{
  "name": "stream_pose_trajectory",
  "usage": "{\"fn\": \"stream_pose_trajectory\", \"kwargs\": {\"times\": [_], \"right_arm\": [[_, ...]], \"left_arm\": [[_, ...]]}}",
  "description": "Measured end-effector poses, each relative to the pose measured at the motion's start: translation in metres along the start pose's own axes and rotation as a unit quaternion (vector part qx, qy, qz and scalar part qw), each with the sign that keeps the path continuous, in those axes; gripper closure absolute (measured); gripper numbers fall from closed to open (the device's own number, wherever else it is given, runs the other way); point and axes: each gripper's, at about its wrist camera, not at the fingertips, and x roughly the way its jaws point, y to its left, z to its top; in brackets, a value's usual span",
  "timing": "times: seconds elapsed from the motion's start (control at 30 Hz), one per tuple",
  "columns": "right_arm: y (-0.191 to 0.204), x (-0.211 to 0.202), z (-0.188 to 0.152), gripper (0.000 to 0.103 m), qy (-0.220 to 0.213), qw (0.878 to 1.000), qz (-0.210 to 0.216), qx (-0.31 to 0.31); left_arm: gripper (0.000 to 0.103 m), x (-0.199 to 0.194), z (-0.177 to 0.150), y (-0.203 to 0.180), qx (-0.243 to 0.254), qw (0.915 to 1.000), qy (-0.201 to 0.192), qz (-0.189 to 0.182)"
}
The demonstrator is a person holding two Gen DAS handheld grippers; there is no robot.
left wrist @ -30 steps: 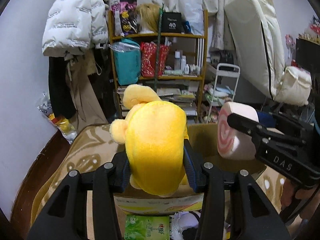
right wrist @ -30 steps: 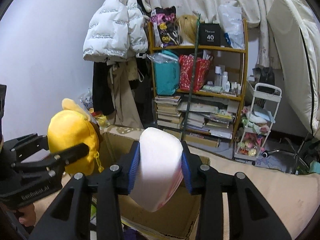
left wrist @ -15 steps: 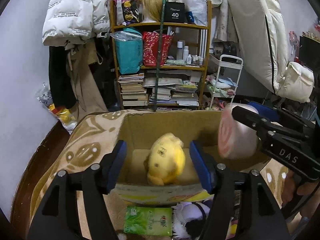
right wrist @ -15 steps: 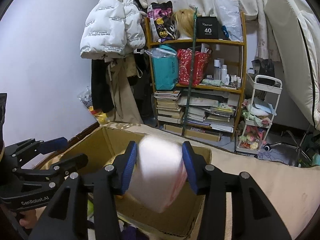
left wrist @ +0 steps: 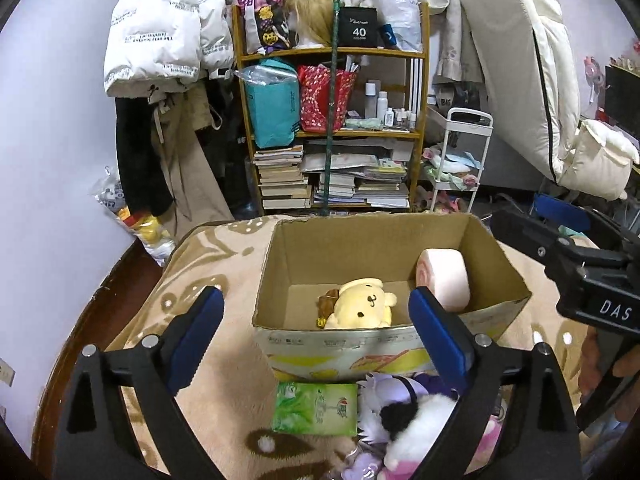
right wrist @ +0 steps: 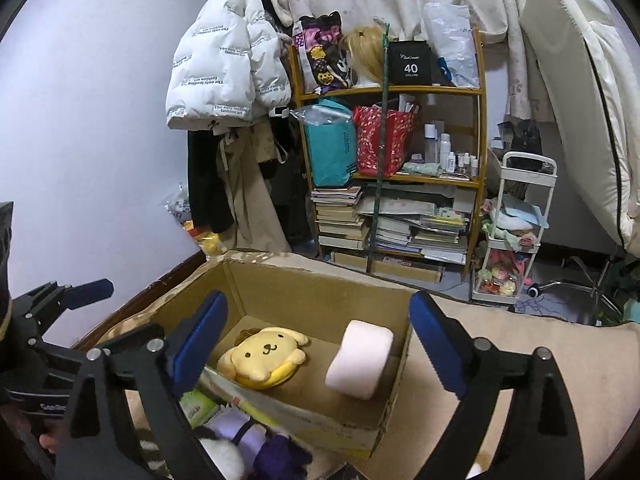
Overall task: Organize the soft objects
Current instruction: 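Open both tools to drop the yellow dog and roll cake into the box, then move both tools back toward the remaining plush toys beside the box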
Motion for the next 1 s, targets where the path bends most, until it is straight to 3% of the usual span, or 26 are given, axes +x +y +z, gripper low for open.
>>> {"fn": "stream_pose_trajectory", "kwargs": {"times": [0.5,1.0], "right_arm": [[0.002,-0.045,-0.012,0.000,0.016,1.000,-0.011,0.017],[-0.004,-0.071,-0.024,0.000,0.041,0.998,-0.028,0.040]], "left_arm": [[0.007,-0.058,-0.016,-0.007,0.036,0.9993,0.010,0.003],[0.007,-0.075,-0.035,-0.025,0.055,0.9983,0.021,0.000]]}}
